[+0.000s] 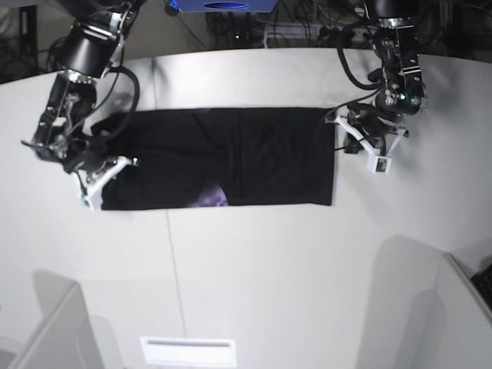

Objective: Fold the T-shirt properly
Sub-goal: 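Grasp the strip's end with the right gripper and fold it over toward the left gripper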

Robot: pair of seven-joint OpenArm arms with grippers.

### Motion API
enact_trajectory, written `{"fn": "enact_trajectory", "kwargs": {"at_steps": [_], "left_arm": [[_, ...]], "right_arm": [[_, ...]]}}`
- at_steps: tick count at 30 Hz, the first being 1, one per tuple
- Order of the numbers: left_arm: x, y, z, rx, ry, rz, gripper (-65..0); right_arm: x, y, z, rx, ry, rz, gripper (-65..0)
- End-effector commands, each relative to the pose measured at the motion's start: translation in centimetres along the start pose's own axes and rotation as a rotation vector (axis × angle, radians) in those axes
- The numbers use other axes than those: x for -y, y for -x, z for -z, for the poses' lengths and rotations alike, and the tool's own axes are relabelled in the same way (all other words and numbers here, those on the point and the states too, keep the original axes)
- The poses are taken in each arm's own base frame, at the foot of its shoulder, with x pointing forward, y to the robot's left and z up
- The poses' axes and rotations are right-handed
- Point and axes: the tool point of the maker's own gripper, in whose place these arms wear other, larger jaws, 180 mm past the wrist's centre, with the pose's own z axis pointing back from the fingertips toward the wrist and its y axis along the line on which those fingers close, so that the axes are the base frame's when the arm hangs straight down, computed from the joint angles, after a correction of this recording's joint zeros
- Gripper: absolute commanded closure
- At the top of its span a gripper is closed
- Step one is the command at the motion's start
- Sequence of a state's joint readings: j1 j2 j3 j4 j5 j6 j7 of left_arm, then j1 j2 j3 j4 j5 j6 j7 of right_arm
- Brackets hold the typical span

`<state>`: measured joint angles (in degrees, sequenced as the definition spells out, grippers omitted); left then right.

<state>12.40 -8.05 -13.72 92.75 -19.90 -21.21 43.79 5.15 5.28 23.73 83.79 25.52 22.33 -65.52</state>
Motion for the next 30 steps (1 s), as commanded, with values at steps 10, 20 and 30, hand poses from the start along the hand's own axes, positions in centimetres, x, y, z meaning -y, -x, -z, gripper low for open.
{"fn": "enact_trajectory", "kwargs": {"at_steps": [10, 20, 30], "left_arm": [[2.2, -0.3, 0.2, 0.008, 0.055, 0.032, 0.0], [2.0, -0.3, 0.1, 0.007, 0.053, 0.036, 0.0], [2.0, 0.6, 0.0, -0.012, 0.052, 0.034, 0.0]], "right_arm": [[-6.7, -3.6, -2.9, 0.149, -0.038, -0.158, 0.0], [-14.6, -2.4, -4.1, 0.195, -0.155, -0.184, 0.0], [-20.0, -1.6, -4.7, 0.213, -0.274, -0.170, 0.0]]}}
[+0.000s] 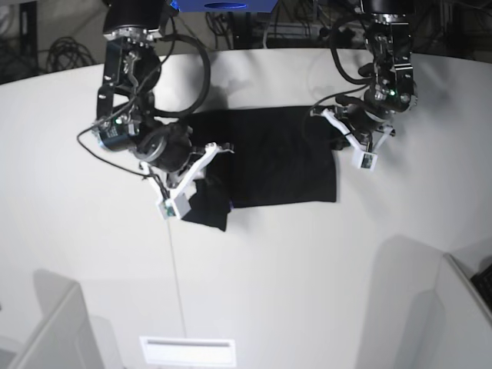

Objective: Fold the T-shirt properly
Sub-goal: 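Grasp the strip's end with the right gripper and fold it over toward the left gripper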

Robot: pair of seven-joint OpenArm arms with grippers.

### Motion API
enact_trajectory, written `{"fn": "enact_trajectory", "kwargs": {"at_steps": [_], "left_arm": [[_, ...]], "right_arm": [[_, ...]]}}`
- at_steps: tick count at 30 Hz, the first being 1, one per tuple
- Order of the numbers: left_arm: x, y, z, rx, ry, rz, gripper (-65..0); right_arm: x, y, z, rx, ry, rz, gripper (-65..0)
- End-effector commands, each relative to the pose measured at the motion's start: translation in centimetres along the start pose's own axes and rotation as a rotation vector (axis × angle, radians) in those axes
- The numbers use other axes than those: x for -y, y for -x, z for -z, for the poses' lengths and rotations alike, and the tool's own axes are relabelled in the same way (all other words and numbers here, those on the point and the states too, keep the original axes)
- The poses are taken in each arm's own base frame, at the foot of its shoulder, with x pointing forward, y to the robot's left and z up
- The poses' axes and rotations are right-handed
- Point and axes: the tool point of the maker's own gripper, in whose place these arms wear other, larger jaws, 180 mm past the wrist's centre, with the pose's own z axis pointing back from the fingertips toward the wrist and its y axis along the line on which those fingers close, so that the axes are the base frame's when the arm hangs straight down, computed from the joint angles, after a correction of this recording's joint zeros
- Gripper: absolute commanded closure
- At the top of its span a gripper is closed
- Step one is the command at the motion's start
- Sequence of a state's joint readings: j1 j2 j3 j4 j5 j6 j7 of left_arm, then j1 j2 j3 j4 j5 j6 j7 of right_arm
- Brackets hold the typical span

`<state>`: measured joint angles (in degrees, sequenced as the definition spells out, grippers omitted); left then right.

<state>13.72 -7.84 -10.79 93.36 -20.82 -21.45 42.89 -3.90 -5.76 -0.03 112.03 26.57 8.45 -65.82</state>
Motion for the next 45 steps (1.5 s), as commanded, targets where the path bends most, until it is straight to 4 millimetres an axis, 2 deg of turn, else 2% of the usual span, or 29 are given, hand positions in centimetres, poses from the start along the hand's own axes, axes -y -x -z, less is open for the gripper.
{"fn": "enact_trajectory", "kwargs": {"at_steps": [1, 10, 14, 18, 21, 25, 34, 40, 45], "left_arm": [[-0.2, -0.1, -0.3, -0.006, -0.005, 0.018, 0.0], [-0.1, -0.1, -0.2, -0.007, -0.003, 0.019, 0.0], [-0.1, -0.1, -0.2, -0.006, -0.002, 0.018, 0.0], [-0.1, -0.1, -0.2, -0.006, -0.002, 0.018, 0.0], [-0.1, 0.0, -0.3, -0.008, -0.003, 0.019, 0.0], [-0.1, 0.6, -0.4, -0.019, -0.003, 0.014, 0.0], [0.2, -0.1, -1.4, 0.008, -0.008, 0.035, 0.0], [0.2, 0.3, -1.2, -0.001, -0.007, 0.031, 0.0], [0.1, 0.7, -1.5, -0.008, -0.011, 0.029, 0.0]], "right_arm": [[-0.8, -1.5, -0.3, 0.056, -0.022, -0.008, 0.0], [-1.5, -1.8, -0.2, 0.071, -0.042, 0.003, 0.0], [-4.1, -1.3, 0.5, 0.080, -0.097, -0.022, 0.0], [-5.9, -1.8, 1.1, 0.111, -0.109, 0.051, 0.0], [-7.5, -1.9, 1.6, 0.117, -0.140, 0.028, 0.0], [-7.4, -1.5, 2.7, 0.095, -0.139, 0.029, 0.0], [-6.8, -1.6, 4.3, 0.094, -0.126, 0.043, 0.0], [-8.4, -2.5, 4.8, 0.145, -0.134, 0.054, 0.0], [-9.6, -2.2, 5.5, 0.124, -0.138, 0.044, 0.0]]}}
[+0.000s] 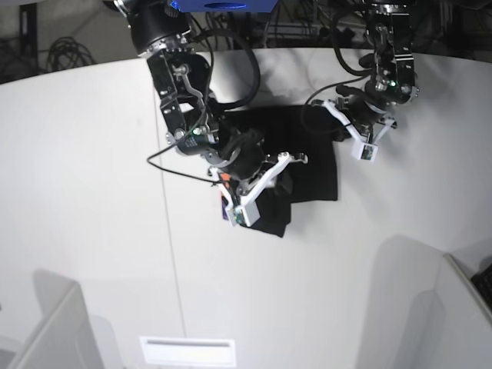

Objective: Fold the T-shirt properly
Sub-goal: 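Grasp the strip's end with the right gripper and fold it over toward the left gripper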

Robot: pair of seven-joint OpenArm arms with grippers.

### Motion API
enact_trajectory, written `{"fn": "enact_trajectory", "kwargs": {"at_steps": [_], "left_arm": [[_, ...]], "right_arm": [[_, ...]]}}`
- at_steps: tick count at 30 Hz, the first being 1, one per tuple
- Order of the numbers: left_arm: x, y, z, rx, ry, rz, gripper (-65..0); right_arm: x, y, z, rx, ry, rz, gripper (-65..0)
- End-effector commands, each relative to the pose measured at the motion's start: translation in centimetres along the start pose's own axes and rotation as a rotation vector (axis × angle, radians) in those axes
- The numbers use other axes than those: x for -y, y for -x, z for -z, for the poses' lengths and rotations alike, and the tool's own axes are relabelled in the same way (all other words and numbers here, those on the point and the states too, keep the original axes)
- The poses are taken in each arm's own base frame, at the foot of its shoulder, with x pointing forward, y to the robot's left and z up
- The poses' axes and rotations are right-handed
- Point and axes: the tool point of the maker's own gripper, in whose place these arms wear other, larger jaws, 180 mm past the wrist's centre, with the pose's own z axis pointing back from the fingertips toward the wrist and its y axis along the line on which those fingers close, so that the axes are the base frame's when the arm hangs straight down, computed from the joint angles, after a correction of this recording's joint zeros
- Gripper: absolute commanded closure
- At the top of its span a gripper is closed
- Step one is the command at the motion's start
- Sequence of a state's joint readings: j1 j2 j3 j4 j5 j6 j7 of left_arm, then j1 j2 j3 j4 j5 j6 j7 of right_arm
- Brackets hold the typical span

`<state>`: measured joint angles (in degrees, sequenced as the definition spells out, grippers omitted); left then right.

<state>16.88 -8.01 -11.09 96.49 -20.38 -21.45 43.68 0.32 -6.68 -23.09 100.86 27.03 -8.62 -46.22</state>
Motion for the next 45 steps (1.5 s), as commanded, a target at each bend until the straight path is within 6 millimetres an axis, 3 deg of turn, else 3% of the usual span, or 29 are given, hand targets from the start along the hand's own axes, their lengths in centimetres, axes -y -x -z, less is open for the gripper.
{"fn": "enact_trajectory", "kwargs": {"at_steps": [1, 13, 21, 31, 36, 45], "left_arm": [[-0.4, -0.5, -0.4, 0.011, -0.007, 0.019, 0.0], [-1.1, 0.5, -1.0, -0.014, -0.017, 0.033, 0.0], [-1.1, 0.6, -1.1, -0.015, -0.016, 0.032, 0.0], [-1.0, 2.1, -1.6, -0.044, -0.016, 0.027, 0.0], [-3.7, 1.4, -3.4, -0.005, -0.093, 0.000, 0.0], [-7.0, 1.6, -5.2, 0.008, -0.183, -0.038, 0.0]], "right_arm": [[-0.9, -1.4, -0.1, 0.046, -0.024, -0.003, 0.0], [-0.2, -0.4, 0.8, 0.033, -0.008, 0.008, 0.0], [-1.7, 1.3, 2.2, 0.008, -0.036, -0.032, 0.0], [-1.0, 1.2, 3.1, -0.012, -0.017, -0.040, 0.0], [-2.0, 2.1, 3.4, -0.034, -0.037, -0.065, 0.0], [-0.9, 3.0, 4.5, -0.081, -0.010, -0.067, 0.0]]}}
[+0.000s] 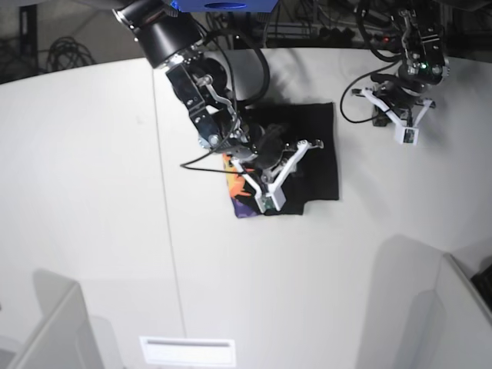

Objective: Fold the T-shirt properly
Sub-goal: 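Grasp the strip's end with the right gripper and fold it over toward the left gripper, then open the right gripper and press the folded bundle flat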

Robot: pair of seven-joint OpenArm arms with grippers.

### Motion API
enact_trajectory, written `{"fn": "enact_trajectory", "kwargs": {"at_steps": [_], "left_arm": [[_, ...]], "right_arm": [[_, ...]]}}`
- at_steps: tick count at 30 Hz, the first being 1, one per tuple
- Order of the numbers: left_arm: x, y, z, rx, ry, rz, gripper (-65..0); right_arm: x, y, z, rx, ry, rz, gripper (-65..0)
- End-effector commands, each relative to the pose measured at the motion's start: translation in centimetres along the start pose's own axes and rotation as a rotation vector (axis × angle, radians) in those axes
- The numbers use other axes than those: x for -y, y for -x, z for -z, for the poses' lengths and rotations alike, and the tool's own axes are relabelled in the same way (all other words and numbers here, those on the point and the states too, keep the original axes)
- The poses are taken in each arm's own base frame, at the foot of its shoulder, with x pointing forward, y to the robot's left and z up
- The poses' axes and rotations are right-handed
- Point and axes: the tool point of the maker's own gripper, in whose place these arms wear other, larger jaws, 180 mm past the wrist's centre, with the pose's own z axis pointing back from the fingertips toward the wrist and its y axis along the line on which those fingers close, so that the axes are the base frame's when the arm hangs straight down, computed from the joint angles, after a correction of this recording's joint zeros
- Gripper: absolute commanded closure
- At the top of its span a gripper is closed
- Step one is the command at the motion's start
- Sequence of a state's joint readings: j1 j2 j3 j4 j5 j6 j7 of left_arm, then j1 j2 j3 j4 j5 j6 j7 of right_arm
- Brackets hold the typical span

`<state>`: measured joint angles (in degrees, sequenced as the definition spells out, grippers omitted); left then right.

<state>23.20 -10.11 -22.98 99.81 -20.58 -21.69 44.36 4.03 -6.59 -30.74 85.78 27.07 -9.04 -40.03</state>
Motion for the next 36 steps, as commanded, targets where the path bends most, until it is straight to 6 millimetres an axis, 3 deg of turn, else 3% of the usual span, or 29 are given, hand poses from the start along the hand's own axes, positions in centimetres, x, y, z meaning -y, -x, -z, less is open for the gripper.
{"fn": "enact_trajectory", "kwargs": {"at_steps": [1, 5, 10, 13, 22, 26, 31, 34, 36], "left_arm": [[-0.3, -0.8, -0.4, 0.031, -0.002, 0.011, 0.0], [-0.8, -0.9, -0.6, 0.035, -0.015, 0.004, 0.0], [-1.0, -1.0, -0.7, 0.034, -0.018, 0.012, 0.0], [-1.1, -1.0, -0.7, 0.034, -0.020, 0.016, 0.0], [-1.4, -1.2, -0.8, 0.039, -0.028, 0.013, 0.0], [-4.4, -1.6, -2.0, 0.064, -0.101, -0.022, 0.0], [-6.4, -1.7, -3.7, 0.085, -0.096, 0.038, 0.0], [-7.8, -1.7, -4.6, 0.095, -0.121, 0.042, 0.0], [-8.7, -1.8, -5.3, 0.103, -0.140, 0.044, 0.0]], "right_arm": [[-1.2, -1.9, -0.2, 0.053, -0.032, -0.004, 0.0], [-1.4, -1.9, -0.2, 0.052, -0.036, -0.003, -0.6], [-2.2, -1.5, -0.1, 0.040, -0.051, -0.019, -29.1], [-3.3, -1.4, 0.0, 0.033, -0.071, -0.056, -37.4], [-6.0, -2.0, 0.2, 0.034, -0.116, -0.164, -37.5], [-7.7, -1.4, 0.5, 0.014, -0.142, -0.235, -37.5], [-10.7, 0.2, 0.5, -0.011, -0.198, -0.353, -37.5], [-11.6, -1.9, -0.8, 0.052, -0.222, -0.365, -36.0], [-9.8, -4.3, -2.1, 0.118, -0.194, -0.309, -29.0]]}}
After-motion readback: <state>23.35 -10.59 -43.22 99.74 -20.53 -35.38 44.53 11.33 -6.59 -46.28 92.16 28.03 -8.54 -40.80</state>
